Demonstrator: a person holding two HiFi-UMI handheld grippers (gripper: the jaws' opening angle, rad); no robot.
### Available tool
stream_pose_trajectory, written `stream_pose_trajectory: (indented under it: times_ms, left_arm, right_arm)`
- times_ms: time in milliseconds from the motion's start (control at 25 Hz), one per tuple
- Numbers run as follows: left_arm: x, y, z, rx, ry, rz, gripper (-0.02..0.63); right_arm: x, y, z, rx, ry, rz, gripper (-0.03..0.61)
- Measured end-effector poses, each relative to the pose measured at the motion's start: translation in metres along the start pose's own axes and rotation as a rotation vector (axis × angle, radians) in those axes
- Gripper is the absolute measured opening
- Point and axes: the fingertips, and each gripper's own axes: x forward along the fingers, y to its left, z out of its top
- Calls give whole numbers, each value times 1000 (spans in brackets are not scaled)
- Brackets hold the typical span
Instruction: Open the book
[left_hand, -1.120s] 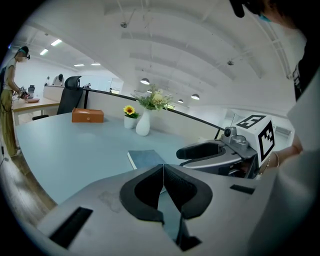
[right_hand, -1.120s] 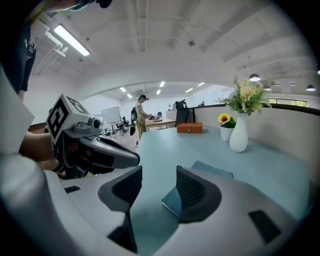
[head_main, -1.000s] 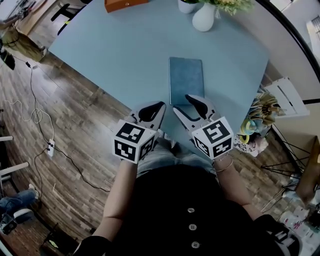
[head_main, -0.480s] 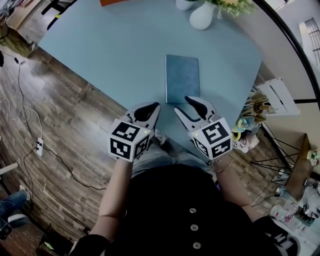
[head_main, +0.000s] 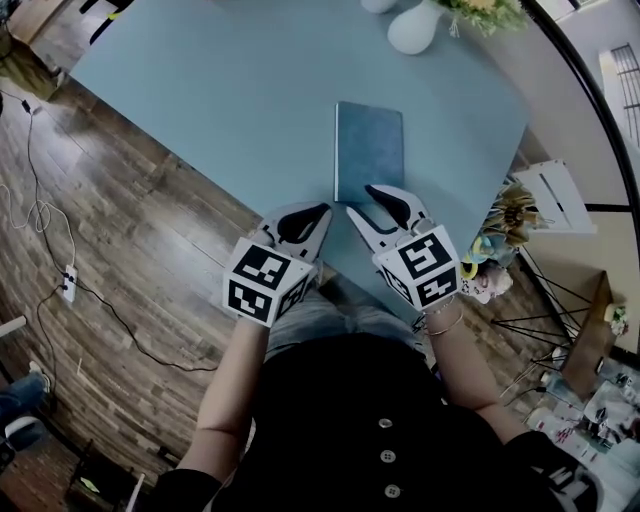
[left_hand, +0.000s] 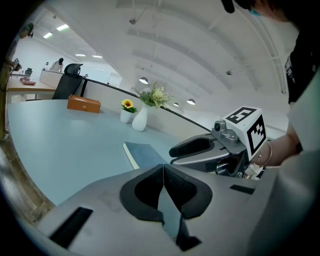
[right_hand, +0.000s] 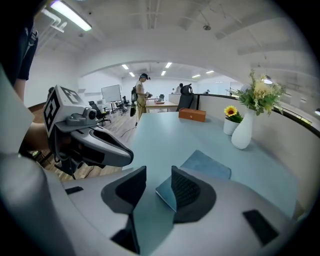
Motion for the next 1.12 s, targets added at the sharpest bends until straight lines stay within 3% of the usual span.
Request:
stream_pose_trajectory:
  times_ms: [440,600,1120]
  left_arm:
    - [9,16,-22,23,43,19,14]
    - [14,23,-30,-6,43,27,14]
    - [11,31,-52,-59,69,27,14]
  right_arm:
    - [30,4,-23,-8,81,15,147]
    - [42,0,-31,-13,94,4,118]
    - [66,4,-53,-134,185,-23,117]
